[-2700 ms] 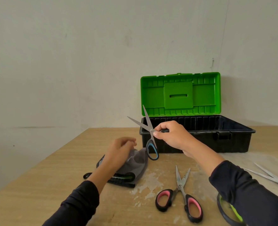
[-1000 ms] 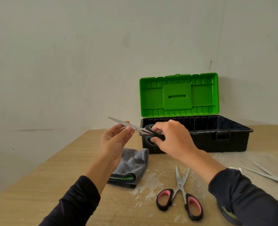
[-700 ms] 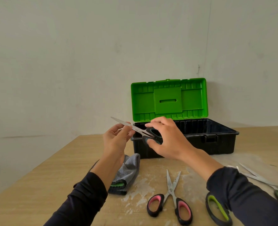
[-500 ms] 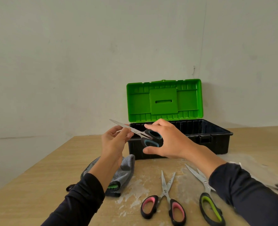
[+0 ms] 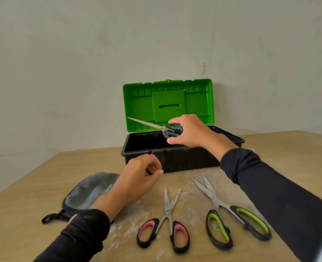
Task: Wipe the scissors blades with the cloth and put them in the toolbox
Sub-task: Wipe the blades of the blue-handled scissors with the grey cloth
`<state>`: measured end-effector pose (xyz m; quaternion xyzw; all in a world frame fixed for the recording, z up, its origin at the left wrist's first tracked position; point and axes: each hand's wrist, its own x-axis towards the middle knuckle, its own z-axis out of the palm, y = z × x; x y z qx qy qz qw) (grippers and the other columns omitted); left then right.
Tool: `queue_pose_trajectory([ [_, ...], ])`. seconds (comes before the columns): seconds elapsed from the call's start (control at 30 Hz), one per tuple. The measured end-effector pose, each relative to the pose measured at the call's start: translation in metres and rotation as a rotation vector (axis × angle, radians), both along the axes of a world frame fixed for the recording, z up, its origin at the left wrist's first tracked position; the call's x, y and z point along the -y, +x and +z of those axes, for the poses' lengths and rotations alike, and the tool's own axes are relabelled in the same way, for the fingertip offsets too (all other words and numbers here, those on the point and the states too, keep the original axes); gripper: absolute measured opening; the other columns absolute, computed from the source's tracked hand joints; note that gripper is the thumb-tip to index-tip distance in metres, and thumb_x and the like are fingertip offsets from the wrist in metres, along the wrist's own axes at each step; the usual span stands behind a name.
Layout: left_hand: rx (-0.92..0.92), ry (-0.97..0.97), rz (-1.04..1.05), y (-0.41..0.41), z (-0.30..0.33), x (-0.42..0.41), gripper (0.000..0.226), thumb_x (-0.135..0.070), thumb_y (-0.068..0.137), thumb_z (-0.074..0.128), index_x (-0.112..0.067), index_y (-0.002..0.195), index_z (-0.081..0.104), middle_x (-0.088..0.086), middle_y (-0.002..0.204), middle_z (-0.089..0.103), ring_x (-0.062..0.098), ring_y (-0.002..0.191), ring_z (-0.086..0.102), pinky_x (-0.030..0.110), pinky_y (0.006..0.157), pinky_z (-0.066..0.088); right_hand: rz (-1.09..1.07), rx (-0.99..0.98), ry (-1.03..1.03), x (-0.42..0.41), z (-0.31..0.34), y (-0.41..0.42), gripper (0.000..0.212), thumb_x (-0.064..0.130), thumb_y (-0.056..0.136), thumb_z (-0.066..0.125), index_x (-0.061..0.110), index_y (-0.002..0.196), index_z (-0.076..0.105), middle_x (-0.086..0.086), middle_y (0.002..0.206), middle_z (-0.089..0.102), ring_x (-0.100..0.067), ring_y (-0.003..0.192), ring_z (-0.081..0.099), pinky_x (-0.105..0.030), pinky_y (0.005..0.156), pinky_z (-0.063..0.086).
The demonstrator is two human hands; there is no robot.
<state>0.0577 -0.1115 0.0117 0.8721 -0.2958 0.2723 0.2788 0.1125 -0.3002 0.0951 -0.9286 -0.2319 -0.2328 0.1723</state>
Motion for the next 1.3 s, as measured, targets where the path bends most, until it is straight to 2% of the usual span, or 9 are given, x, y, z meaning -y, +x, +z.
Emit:
queue_pose_trajectory([
  [0.1,-0.067,0.387,0.0,0.006,-0.013,-0.003,0.025,-0.036,0.091,0.045,-0.025,0.107,0.061,-0.01,0.11,0.059,0.003,0.099,0.055,0.026,0.087,0.048,-0.026,-0.177,0.0,0.011,0.007,0.026,0.063,0.035,0.073,0.076,0.008,0.127,0.058,-0.009,0.126,0.061,-0.025,0.111,0.058,-0.036,0.095,0.046],
  [0.17,-0.142,0.459,0.0,0.008,-0.018,-0.004,0.038,-0.042,0.094,0.038,-0.028,0.126,0.052,-0.013,0.133,0.05,0.001,0.121,0.046,0.02,0.104,0.037,-0.039,-0.238,-0.029,0.017,0.009,0.045,0.063,0.034,0.073,0.076,0.008,0.128,0.058,-0.009,0.128,0.06,-0.025,0.114,0.056,-0.037,0.098,0.044],
  [0.27,-0.239,0.483,-0.015,0.011,-0.026,-0.004,0.047,-0.043,0.096,0.035,-0.031,0.142,0.035,-0.016,0.149,0.032,-0.001,0.138,0.024,0.016,0.109,0.017,-0.036,-0.34,-0.161,0.02,0.007,0.069,0.063,0.035,0.074,0.076,0.01,0.128,0.057,-0.007,0.13,0.058,-0.025,0.117,0.055,-0.034,0.096,0.042],
  [0.53,-0.314,0.442,-0.047,0.015,-0.033,-0.005,0.05,-0.046,0.095,0.027,-0.035,0.144,0.028,-0.02,0.15,0.027,-0.011,0.134,0.018,0.007,0.107,0.01,-0.052,-0.433,-0.419,0.015,-0.012,0.131,0.054,0.039,0.072,0.077,0.016,0.118,0.06,-0.006,0.122,0.06,-0.028,0.107,0.057,-0.047,0.096,0.047],
  [0.73,-0.356,0.395,-0.059,0.018,-0.033,-0.008,0.051,-0.049,0.093,0.027,-0.038,0.142,0.031,-0.025,0.148,0.029,-0.014,0.134,0.019,0.004,0.107,0.012,-0.006,-0.49,-0.473,0.009,-0.026,0.152,0.052,0.028,0.078,0.074,0.015,0.125,0.056,-0.006,0.13,0.055,-0.027,0.111,0.055,-0.041,0.094,0.046],
  [0.87,-0.358,0.383,-0.06,0.017,-0.033,-0.008,0.053,-0.052,0.09,0.025,-0.04,0.142,0.03,-0.029,0.145,0.028,-0.015,0.134,0.018,0.005,0.107,0.012,0.01,-0.496,-0.499,0.01,-0.037,0.166,0.053,0.023,0.082,0.071,0.015,0.131,0.052,-0.011,0.134,0.051,-0.014,0.07,0.051,-0.032,0.078,0.043],
  [1.0,-0.352,0.374,-0.066,0.017,-0.034,-0.009,0.054,-0.053,0.09,0.024,-0.041,0.142,0.03,-0.03,0.144,0.027,-0.016,0.134,0.017,0.006,0.108,0.014,0.024,-0.485,-0.501,0.009,-0.039,0.171,0.054,0.022,0.084,0.069,0.014,0.134,0.05,-0.011,0.134,0.052,-0.011,0.062,0.044,-0.029,0.073,0.038],
  [1.2,-0.326,0.374,-0.072,0.02,-0.038,-0.01,0.055,-0.057,0.089,0.022,-0.041,0.142,0.03,-0.029,0.145,0.029,-0.016,0.134,0.018,0.007,0.109,0.016,0.031,-0.539,-0.499,0.013,-0.041,0.17,0.057,0.026,0.086,0.067,0.015,0.138,0.046,-0.006,0.14,0.049,-0.023,0.109,0.055,-0.032,0.091,0.044],
  [1.3,-0.315,0.365,-0.072,0.02,-0.038,-0.01,0.056,-0.058,0.088,0.022,-0.041,0.141,0.031,-0.029,0.145,0.031,-0.016,0.133,0.02,0.008,0.109,0.018,0.07,-0.554,-0.344,0.015,-0.036,0.164,0.055,0.025,0.082,0.071,0.012,0.132,0.052,-0.004,0.133,0.054,-0.022,0.116,0.055,-0.029,0.085,0.044],
])
